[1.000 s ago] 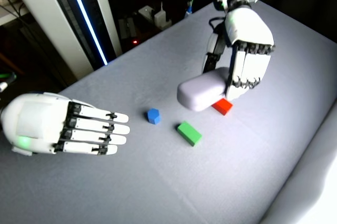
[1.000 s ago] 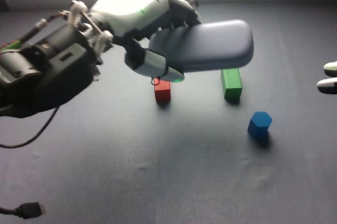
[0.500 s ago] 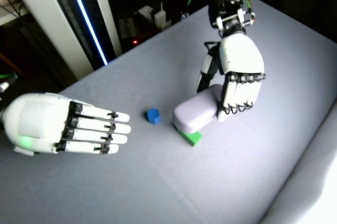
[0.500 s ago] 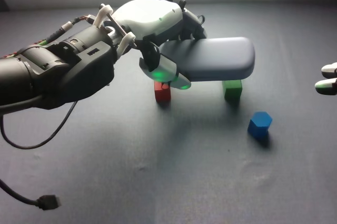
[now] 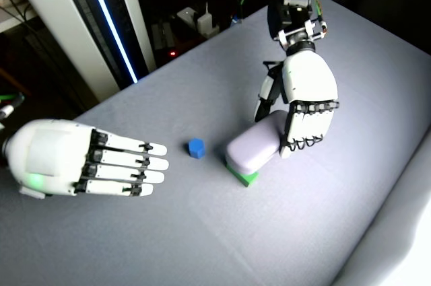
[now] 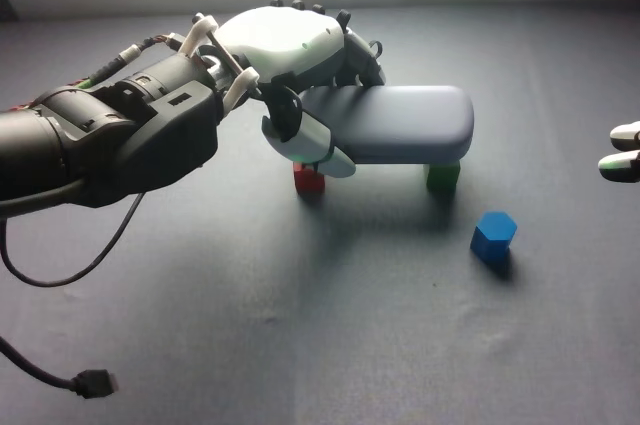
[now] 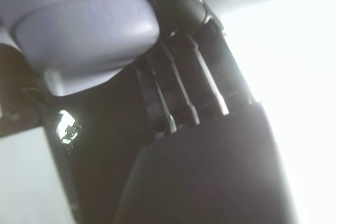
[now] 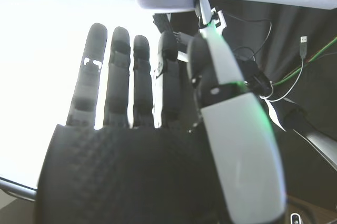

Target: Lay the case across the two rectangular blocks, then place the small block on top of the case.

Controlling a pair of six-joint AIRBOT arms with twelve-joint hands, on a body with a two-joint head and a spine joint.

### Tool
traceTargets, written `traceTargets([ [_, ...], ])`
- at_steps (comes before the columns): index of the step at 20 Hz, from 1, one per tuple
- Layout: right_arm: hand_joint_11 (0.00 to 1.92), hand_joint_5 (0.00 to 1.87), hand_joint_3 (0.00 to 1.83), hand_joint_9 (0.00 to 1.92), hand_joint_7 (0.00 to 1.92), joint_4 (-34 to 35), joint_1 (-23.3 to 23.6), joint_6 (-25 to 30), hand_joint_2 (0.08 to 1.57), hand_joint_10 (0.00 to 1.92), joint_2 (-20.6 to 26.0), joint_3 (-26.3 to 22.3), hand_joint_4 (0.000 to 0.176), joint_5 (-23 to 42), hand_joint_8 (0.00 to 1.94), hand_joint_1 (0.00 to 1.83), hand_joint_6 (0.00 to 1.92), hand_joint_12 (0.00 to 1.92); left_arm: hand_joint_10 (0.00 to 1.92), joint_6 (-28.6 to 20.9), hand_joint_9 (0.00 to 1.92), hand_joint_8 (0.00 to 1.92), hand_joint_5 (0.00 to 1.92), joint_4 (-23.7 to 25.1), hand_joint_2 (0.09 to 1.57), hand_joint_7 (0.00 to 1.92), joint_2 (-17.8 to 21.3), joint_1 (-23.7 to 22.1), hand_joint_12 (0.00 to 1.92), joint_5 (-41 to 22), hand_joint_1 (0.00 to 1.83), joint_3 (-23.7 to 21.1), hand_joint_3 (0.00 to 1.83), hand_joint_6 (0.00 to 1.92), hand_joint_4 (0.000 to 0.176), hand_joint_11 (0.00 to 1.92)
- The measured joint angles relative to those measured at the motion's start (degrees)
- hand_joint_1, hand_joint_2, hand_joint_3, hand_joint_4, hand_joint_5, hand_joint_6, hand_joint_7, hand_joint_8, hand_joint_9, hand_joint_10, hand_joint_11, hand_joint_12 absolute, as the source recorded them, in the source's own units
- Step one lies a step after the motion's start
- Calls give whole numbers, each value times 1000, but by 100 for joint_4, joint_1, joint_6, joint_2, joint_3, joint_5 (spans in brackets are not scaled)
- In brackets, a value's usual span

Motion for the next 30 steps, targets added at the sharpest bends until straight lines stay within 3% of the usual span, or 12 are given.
traceTargets([
  [3, 70, 539, 4, 380, 346, -2, 0, 0, 1313, 0, -17, 4, 0, -2, 1, 887, 2, 962, 408, 81, 990, 1067, 982, -50, 1106, 1000, 0, 11, 1105, 107, 1232, 17, 2, 877, 0, 751],
  [4, 82, 541, 2, 383, 344, 2, 0, 0, 1314, 2, -22, 4, 0, 0, 1, 922, 2, 965, 289, 101, 974, 477, 991, -79, 1100, 895, 0, 11, 1004, 118, 1181, 17, 3, 930, 0, 734],
  [5, 88, 545, 0, 384, 343, 0, 0, 4, 1309, 2, -22, 4, 0, -2, 1, 956, 3, 964, 91, 107, 956, 67, 831, -81, 984, 872, 0, 11, 838, 118, 1211, 17, 0, 111, 0, 729],
  [17, 103, 541, 0, 391, 345, 2, 0, 42, 1307, 1, -22, 4, 0, -4, 0, 962, 0, 947, 1, 153, 494, 1, 477, -153, 867, 448, 2, 11, 553, 96, 1039, 9, 2, 0, 0, 304],
  [21, 114, 543, 0, 391, 344, 2, 0, 55, 1311, 0, -22, 4, 0, -9, 0, 903, 0, 902, 0, 155, 447, 0, 461, -219, 829, 426, 195, 94, 803, -111, 1023, -278, 2, 0, 30, 204],
  [23, 119, 531, 0, 394, 353, 0, 0, 63, 1311, 2, -22, 4, 0, -13, 4, 896, 0, 895, 1, 146, 476, 0, 418, -216, 871, 437, 468, 203, 1030, -479, 1016, -625, 0, 0, 15, 148],
  [24, 120, 523, 0, 394, 352, -7, 2, 66, 1308, 2, -22, 4, 0, -9, 4, 896, 0, 898, 0, 138, 375, 0, 382, -238, 910, 386, 656, 289, 981, -752, 960, -855, 7, 0, 33, 29],
  [25, 81, 521, 0, 382, 348, -37, 33, 68, 1271, 1, -22, 4, 0, -17, 1, 955, 0, 940, 0, -22, 297, 0, 314, -195, 938, 325, 883, 426, 826, -1152, 844, -1093, 5, 0, 92, 0],
  [26, 81, 521, 0, 382, 348, -46, 39, 68, 1271, 1, -22, 4, 0, -20, 1, 955, 0, 940, 0, -168, 297, 0, 314, -162, 938, 325, 1023, 531, 826, -1434, 844, -1220, 5, 0, 92, 0],
  [27, 56, 522, 0, 374, 346, -61, 68, 68, 1256, 1, -22, 4, 0, -22, 0, 967, 0, 966, 0, -302, 264, 0, 297, -173, 928, 289, 1174, 656, 742, -1742, 793, -1370, 0, 0, 130, 0],
  [28, 1, 512, 0, 328, 331, -83, 98, 68, 1222, 0, -22, 7, 0, -24, 3, 1010, 2, 924, 18, -417, 340, 8, 337, -188, 944, 348, 1397, 828, 896, -2205, 851, -1563, 3, 6, 64, 0],
  [30, 0, 507, 0, 323, 333, -168, 214, 66, 1207, 0, -42, 42, 0, -120, 2, 968, 0, 906, 9, -463, 331, 4, 334, -214, 942, 349, 1735, 1084, 880, -2887, 844, -1886, 1, 2, 74, 0],
])
